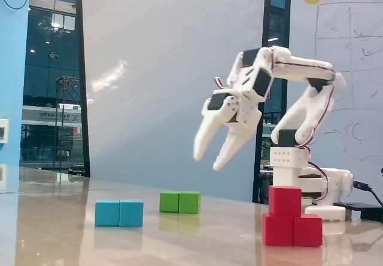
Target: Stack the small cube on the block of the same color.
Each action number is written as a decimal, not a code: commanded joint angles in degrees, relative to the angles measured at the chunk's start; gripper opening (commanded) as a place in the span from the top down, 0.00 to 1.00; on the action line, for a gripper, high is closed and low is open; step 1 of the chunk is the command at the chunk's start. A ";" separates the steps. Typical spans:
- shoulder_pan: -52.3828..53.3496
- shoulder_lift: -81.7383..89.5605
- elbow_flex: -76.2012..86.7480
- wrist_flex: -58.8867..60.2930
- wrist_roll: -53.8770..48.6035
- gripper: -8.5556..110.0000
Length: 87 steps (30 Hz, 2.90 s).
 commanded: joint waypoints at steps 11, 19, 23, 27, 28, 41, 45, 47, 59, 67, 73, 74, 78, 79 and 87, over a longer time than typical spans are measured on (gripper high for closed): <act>1.76 31.99 21.97 1.41 0.35 0.93; 1.49 46.85 28.83 5.80 0.35 0.93; 1.41 53.26 31.82 8.79 -0.18 0.93; 1.58 59.15 36.65 10.99 -4.75 0.93; 1.76 60.12 37.35 11.07 -5.71 0.93; 1.14 60.73 37.97 11.16 -6.86 0.93; 1.49 60.73 38.06 11.16 -6.77 0.93; 1.49 60.73 38.06 11.16 -6.77 0.93; 1.76 61.00 38.14 11.16 -4.48 0.93; 1.85 60.47 37.71 11.16 -4.22 0.92; 1.85 60.38 37.62 11.16 -4.22 0.92; 1.85 60.38 37.62 11.16 -4.22 0.92; 1.85 60.38 37.62 11.16 -4.22 0.92; 1.85 60.38 37.62 11.16 -4.22 0.92; 1.85 60.38 37.62 11.16 -4.22 0.92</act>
